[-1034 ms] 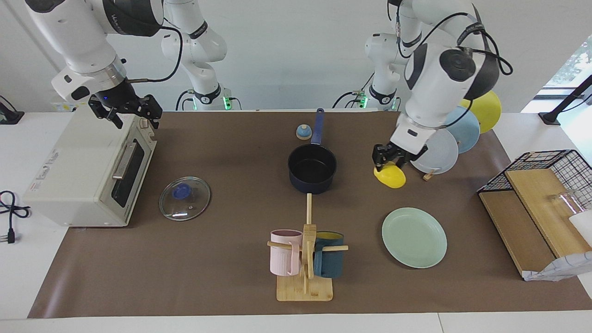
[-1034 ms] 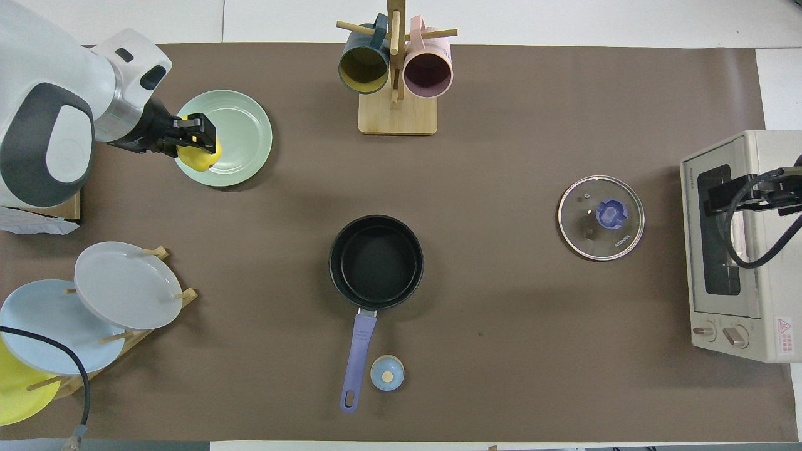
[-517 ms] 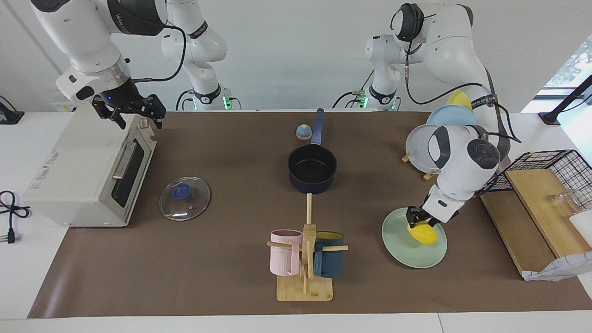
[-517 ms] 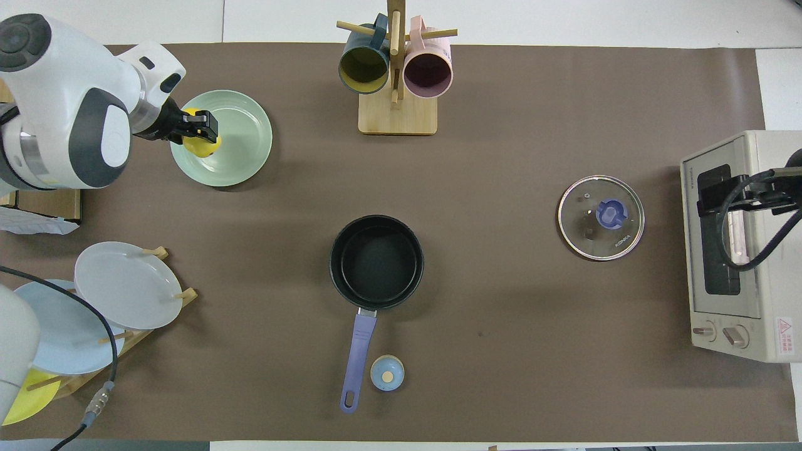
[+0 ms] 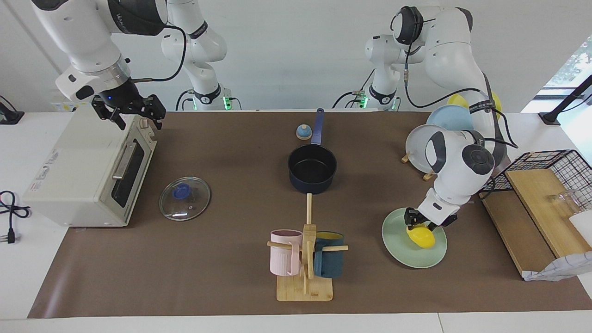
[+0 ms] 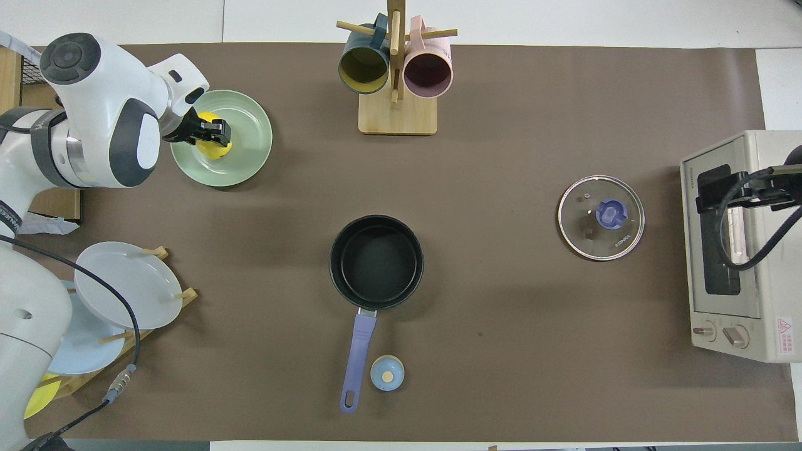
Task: Transfer potato from pot to plate
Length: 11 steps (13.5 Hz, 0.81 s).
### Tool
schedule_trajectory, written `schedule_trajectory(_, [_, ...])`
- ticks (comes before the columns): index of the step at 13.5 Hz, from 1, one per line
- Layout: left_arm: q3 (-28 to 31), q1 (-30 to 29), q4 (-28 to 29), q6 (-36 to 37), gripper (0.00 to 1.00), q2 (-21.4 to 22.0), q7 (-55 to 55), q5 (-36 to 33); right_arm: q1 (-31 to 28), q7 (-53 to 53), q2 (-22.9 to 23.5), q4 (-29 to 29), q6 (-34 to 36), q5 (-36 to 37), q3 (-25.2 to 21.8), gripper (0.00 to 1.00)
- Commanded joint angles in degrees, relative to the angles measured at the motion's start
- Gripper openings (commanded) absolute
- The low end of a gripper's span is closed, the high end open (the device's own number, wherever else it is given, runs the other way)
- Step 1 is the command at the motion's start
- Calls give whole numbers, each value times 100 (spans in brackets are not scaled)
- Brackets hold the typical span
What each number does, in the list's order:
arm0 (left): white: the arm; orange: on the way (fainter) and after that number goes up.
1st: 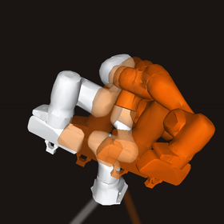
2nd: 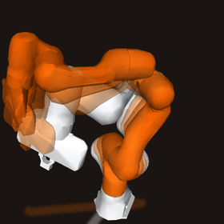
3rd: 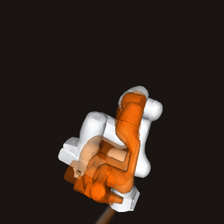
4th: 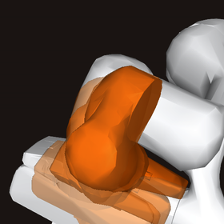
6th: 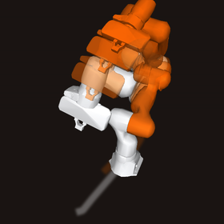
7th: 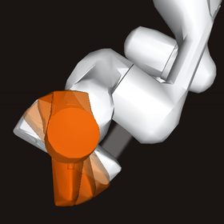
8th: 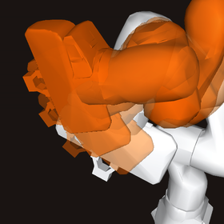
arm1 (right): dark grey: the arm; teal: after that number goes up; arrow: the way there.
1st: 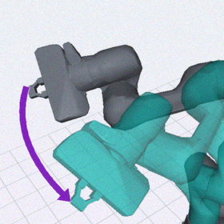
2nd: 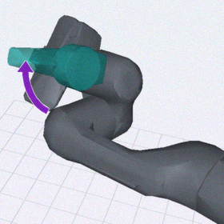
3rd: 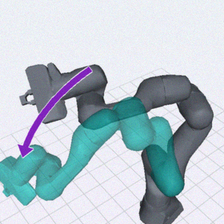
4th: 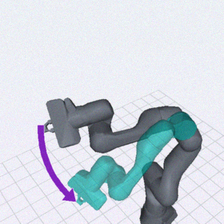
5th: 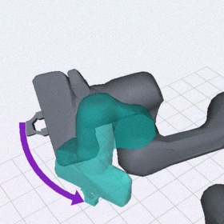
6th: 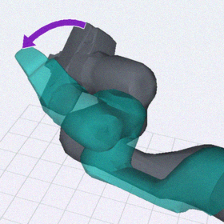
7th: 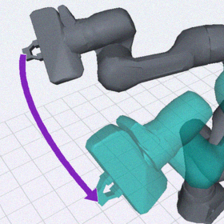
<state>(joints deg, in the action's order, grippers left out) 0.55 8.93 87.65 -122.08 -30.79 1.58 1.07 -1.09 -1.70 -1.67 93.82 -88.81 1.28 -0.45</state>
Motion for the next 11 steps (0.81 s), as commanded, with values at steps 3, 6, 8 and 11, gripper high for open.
schedule_trajectory(3, [16, -102, -231, 903, 100, 905, -113, 357, -23, 56, -44, 14, -49, -67, 36, 100])
schedule_trajectory(6, [95, -120, -222, 1773, 100, 1706, -702, 350, -23, 56, -44, 14, -49, -76, 36, 100])
schedule_trajectory(8, [261, -120, -196, 2388, 100, 2224, -660, 341, -23, 56, -44, 14, -49, -76, 45, 100])
schedule_trajectory(11, [288, -120, -65, 3180, 100, 2788, -641, 332, -23, 56, -44, 14, -49, -76, 80, 100])
